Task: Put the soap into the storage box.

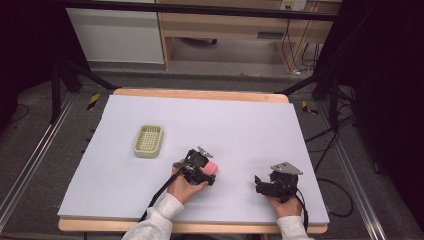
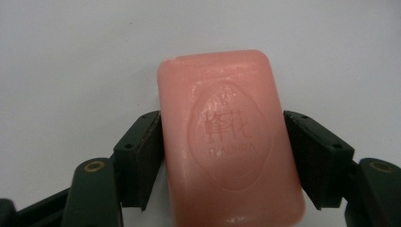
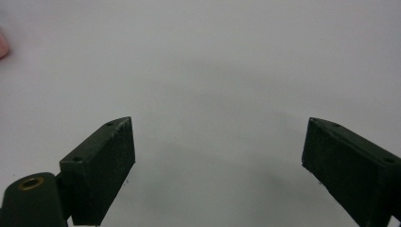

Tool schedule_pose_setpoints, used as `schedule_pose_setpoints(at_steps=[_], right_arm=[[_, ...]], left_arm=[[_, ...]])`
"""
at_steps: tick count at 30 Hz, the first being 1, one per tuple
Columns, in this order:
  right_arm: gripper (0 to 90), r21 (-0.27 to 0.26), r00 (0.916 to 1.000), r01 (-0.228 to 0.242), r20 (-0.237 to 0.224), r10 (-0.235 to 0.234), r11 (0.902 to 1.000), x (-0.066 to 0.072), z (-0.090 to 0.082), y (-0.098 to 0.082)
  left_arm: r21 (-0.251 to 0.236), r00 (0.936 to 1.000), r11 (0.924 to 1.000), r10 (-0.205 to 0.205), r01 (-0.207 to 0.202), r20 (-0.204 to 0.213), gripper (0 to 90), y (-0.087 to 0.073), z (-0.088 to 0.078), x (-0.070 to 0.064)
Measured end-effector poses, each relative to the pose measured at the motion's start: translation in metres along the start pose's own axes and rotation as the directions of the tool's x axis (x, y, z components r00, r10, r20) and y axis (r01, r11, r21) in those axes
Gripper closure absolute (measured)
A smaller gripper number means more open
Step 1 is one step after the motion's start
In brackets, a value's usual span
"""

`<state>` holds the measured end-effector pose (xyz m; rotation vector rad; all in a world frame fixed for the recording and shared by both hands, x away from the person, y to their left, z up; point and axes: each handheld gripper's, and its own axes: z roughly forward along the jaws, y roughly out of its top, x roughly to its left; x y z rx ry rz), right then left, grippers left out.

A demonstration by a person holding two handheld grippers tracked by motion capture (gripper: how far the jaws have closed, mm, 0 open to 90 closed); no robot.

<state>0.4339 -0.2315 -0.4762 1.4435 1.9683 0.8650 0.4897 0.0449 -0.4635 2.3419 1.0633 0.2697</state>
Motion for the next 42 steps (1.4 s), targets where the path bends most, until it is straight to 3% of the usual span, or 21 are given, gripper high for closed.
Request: schedule_pose_setpoints(at_steps=[8, 28, 42], right_arm=[[10.6, 0.000, 1.0000, 0.000, 0.000, 0.000, 1.0000, 0.000, 0.000, 0.000], [10.6, 0.002, 1.0000, -0.001, 0.001, 0.001, 1.0000, 0.000, 0.000, 0.000], [10.6, 0.002, 1.0000, -0.002, 0.001, 0.002, 1.0000, 0.000, 0.000, 0.000]], left_arm=[[0.010, 0.9999, 1.0000, 0.003, -0.003, -0.010, 36.6, 0.001, -0.001, 0.001], [0.016, 0.9997, 0.9996, 0.024, -0.023, -0.009, 37.1, 0.001, -0.006, 0.003], [-0.018, 1.0000, 0.9998, 0.005, -0.005, -0.003, 37.2, -0.002, -0.024, 0.014]])
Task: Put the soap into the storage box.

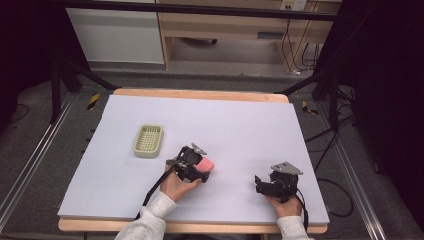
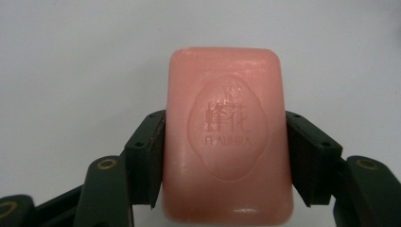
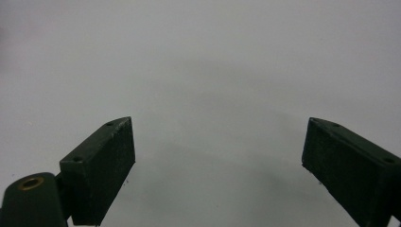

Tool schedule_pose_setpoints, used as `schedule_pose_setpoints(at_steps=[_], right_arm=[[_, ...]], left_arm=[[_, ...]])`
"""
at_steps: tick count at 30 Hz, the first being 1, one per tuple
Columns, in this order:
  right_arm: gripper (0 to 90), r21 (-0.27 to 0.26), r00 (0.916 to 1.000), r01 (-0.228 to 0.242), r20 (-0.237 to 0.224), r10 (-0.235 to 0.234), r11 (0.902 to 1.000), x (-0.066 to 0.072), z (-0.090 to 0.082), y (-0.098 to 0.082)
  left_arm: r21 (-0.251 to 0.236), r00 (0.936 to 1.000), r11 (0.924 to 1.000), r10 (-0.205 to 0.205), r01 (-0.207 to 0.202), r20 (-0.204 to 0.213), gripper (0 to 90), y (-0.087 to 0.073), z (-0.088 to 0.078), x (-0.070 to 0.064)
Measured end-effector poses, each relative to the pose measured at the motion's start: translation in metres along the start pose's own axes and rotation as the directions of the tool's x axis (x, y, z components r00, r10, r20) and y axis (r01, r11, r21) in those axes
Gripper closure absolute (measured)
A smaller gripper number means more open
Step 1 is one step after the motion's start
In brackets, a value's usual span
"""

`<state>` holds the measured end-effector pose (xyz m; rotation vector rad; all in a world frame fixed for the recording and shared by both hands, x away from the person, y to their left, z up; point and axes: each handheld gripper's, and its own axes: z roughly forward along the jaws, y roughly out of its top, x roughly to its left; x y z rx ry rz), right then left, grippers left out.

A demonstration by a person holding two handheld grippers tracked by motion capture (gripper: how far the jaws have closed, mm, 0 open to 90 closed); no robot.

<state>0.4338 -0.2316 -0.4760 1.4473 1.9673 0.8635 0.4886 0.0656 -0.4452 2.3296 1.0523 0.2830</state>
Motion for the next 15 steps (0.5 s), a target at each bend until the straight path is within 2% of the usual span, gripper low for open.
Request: schedule_pose_setpoints(at_steps=[15], right_arm=[[10.5, 0.000, 1.0000, -0.002, 0.003, 0.002, 1.0000, 0.000, 0.000, 0.000]], left_arm=[[-0.030, 0.9990, 0.9987, -0.042, 0.042, -0.012, 37.2, -0.006, -0.022, 0.021]])
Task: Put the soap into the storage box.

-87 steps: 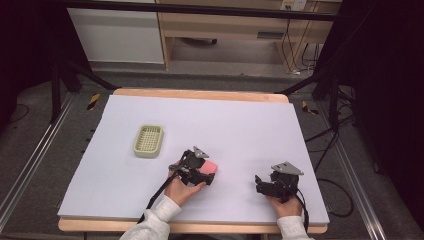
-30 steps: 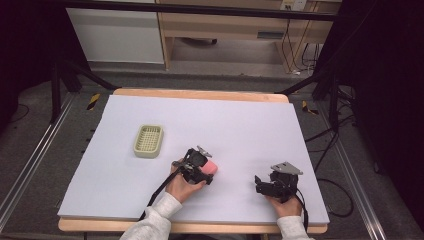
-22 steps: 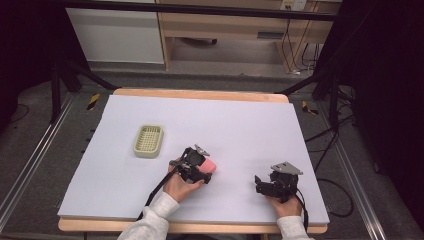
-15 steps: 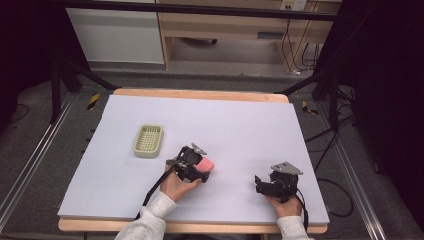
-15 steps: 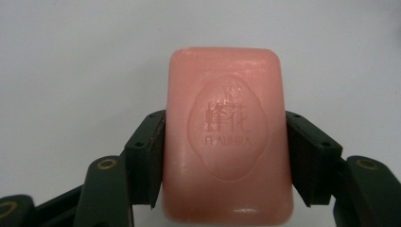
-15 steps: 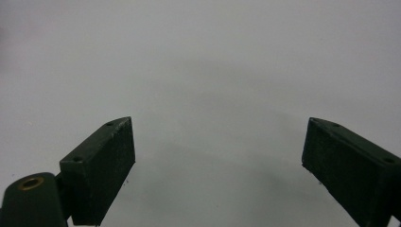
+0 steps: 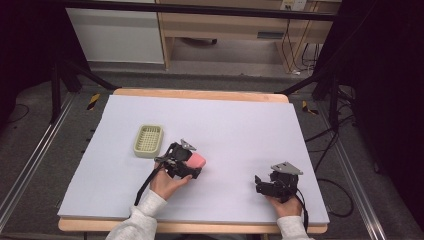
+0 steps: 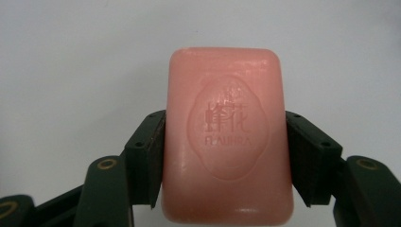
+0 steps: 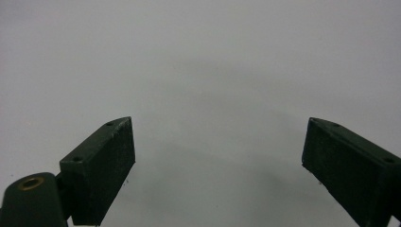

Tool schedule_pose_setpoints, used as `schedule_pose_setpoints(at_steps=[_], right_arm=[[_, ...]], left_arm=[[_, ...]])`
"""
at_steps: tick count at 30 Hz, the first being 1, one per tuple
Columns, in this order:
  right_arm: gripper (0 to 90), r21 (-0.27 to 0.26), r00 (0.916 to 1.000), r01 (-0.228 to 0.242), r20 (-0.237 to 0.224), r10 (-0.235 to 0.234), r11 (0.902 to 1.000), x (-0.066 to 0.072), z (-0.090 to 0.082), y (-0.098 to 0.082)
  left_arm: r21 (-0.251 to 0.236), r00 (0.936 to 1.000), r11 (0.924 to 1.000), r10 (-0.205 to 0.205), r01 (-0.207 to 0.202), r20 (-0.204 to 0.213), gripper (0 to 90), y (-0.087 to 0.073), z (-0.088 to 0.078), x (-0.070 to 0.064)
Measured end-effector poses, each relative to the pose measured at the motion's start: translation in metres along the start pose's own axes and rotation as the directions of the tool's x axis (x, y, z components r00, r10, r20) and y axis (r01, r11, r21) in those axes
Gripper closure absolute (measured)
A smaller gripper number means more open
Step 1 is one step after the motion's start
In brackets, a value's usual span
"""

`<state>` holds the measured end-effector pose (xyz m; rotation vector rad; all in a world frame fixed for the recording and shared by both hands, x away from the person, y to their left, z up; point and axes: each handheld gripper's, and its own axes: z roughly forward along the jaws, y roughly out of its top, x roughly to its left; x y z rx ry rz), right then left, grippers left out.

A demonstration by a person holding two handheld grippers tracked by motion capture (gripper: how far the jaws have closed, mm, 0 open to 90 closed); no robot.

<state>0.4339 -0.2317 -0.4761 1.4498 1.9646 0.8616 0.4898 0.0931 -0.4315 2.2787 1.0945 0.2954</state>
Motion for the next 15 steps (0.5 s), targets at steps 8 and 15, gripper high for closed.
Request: schedule_pose_setpoints(at_steps=[8, 15], right_arm=[[10.6, 0.001, 1.0000, 0.000, 0.003, 0.000, 1.0000, 0.000, 0.000, 0.000], [10.9, 0.001, 1.0000, 0.002, 0.002, -0.002, 1.0000, 0.000, 0.000, 0.000]], left_arm=[[-0.019, 0.9997, 0.9996, -0.022, 0.022, -0.005, 37.2, 0.000, -0.008, 0.009], [-0.026, 0.9994, 0.9992, -0.032, 0.032, -0.014, 37.2, 0.000, -0.014, 0.014]])
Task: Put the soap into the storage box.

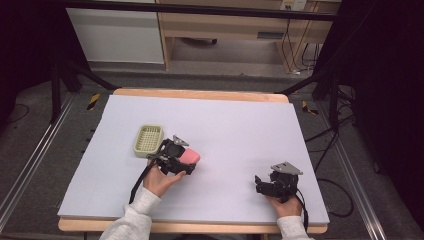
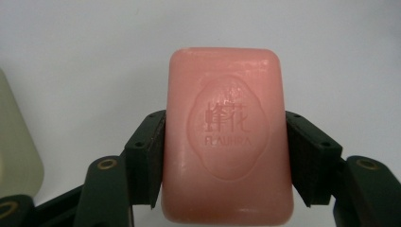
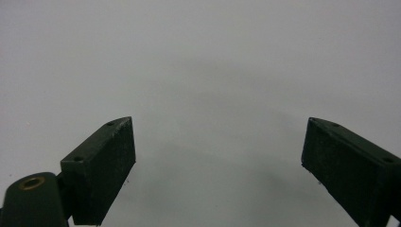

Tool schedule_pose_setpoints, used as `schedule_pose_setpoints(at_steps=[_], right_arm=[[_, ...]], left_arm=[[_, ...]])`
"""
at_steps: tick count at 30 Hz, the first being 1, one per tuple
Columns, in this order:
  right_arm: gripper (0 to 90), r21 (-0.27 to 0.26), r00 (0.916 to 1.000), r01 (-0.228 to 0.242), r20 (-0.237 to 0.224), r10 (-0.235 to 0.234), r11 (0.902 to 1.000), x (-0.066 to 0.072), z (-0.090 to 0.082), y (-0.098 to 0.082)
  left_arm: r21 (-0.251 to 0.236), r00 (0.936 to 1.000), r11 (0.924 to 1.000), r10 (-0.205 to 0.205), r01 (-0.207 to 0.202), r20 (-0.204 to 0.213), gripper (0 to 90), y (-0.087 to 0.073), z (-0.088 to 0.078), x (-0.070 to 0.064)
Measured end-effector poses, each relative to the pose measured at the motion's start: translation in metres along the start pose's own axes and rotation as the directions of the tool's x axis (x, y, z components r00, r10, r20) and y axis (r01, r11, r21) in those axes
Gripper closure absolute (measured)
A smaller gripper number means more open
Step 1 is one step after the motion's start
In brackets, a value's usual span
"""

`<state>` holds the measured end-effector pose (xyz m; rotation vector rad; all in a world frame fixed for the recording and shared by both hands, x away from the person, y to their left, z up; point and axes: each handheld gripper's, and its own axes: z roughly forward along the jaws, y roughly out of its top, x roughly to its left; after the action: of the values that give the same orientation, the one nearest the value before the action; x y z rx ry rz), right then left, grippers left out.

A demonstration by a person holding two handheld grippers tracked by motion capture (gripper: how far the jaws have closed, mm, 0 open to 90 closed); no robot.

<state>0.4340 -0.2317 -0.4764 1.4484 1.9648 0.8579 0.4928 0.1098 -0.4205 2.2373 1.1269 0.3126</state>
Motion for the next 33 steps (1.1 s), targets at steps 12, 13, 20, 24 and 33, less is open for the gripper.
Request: schedule_pose_setpoints(at_steps=[12, 13, 20, 24, 33], right_arm=[[10.9, 0.000, 1.0000, -0.001, 0.000, 0.001, 1.0000, 0.000, 0.000, 0.000], [10.9, -0.001, 1.0000, 0.000, 0.000, 0.000, 1.0000, 0.000, 0.000, 0.000], [10.9, 0.000, 1.0000, 0.000, 0.000, 0.000, 1.0000, 0.000, 0.000, 0.000], [10.9, 0.000, 1.0000, -0.002, 0.000, 0.002, 1.0000, 0.000, 0.000, 0.000], [10.9, 0.001, 1.0000, 0.002, 0.001, -0.002, 1.0000, 0.000, 0.000, 0.000]], left_arm=[[-0.017, 0.9993, 0.9994, -0.029, 0.029, -0.022, 37.2, 0.002, -0.010, 0.016], [-0.017, 0.9992, 0.9993, -0.033, 0.032, -0.025, 37.2, 0.002, -0.011, 0.018], [-0.032, 0.9977, 0.9981, -0.053, 0.052, -0.042, 37.2, 0.005, -0.018, 0.029], [-0.041, 0.9967, 0.9968, -0.070, 0.068, -0.040, 37.2, 0.005, -0.019, 0.033], [-0.048, 0.9931, 0.9947, -0.094, 0.090, -0.071, 37.2, 0.007, -0.023, 0.049]])
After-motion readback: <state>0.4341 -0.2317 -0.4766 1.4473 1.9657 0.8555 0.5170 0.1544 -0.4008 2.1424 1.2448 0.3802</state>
